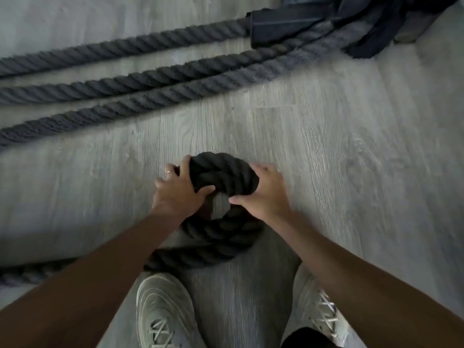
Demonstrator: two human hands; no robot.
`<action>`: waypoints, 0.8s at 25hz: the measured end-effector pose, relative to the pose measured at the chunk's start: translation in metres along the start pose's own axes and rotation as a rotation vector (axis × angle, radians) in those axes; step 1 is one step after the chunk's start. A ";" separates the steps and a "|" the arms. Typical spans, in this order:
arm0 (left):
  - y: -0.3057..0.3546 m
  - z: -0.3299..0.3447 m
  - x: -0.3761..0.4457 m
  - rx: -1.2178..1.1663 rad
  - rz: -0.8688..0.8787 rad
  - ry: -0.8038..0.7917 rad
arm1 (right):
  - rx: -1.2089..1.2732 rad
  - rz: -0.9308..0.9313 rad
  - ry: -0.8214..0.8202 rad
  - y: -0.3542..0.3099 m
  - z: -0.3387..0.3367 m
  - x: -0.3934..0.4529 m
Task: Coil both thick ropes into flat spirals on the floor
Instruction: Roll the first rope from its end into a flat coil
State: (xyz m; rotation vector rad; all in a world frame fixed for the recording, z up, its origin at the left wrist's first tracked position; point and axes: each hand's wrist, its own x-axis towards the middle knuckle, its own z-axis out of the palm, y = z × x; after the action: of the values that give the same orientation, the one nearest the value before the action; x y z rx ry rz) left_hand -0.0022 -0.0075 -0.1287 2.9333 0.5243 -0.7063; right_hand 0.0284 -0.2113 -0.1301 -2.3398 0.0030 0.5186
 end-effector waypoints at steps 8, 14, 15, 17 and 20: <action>0.000 0.031 -0.029 -0.254 -0.155 -0.116 | -0.154 0.150 0.134 0.015 0.006 -0.035; 0.006 -0.011 -0.003 -0.124 -0.161 -0.138 | -0.048 0.151 0.127 0.017 0.023 -0.045; 0.011 -0.017 0.003 -0.138 -0.050 -0.093 | -0.046 0.148 0.128 0.017 0.024 -0.043; 0.016 -0.023 0.015 -0.241 0.125 -0.105 | -0.042 0.129 0.085 0.020 0.023 -0.038; 0.011 -0.023 0.019 -0.257 0.110 -0.091 | -0.120 0.031 -0.123 0.021 -0.001 -0.004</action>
State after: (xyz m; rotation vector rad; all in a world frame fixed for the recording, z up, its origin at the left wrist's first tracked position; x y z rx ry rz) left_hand 0.0274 -0.0084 -0.1173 2.6549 0.4077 -0.6978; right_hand 0.0219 -0.2281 -0.1419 -2.4234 -0.0503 0.6950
